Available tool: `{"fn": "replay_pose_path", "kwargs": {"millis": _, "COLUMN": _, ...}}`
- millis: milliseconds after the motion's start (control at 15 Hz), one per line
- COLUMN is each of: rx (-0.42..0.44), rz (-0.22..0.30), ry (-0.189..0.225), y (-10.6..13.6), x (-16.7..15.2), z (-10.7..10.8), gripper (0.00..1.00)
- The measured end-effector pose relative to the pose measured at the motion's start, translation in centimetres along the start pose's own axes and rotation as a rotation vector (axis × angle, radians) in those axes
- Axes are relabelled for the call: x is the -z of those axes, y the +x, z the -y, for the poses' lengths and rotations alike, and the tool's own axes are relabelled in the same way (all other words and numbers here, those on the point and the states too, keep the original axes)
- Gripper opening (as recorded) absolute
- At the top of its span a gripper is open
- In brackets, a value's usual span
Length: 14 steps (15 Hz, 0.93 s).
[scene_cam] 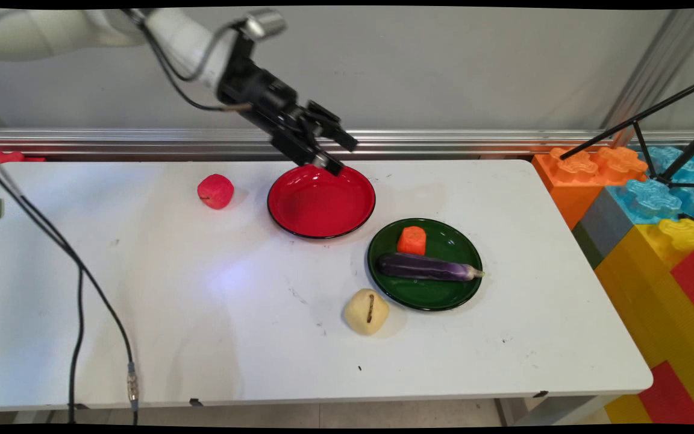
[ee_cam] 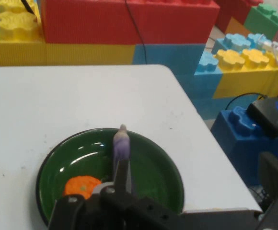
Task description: Pick up the mandarin from the green plate
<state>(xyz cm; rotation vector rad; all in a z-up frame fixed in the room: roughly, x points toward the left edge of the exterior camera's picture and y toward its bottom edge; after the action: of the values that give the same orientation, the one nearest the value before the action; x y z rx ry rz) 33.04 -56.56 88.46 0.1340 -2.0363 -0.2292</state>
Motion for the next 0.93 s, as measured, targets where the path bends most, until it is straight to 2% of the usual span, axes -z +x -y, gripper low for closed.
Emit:
{"fn": "replay_pose_path", "kwargs": {"millis": 533, "rx": -0.012, "rz": 0.048, "ry": 0.016, "y": -1.9, "x": -7.3, "z": 5.0, "gripper": 1.0}}
{"fn": "replay_pose_path", "kwargs": {"millis": 933, "rx": -0.028, "rz": 0.078, "ry": 0.026, "y": -3.9, "x": -9.7, "z": 7.1, "gripper": 1.0}}
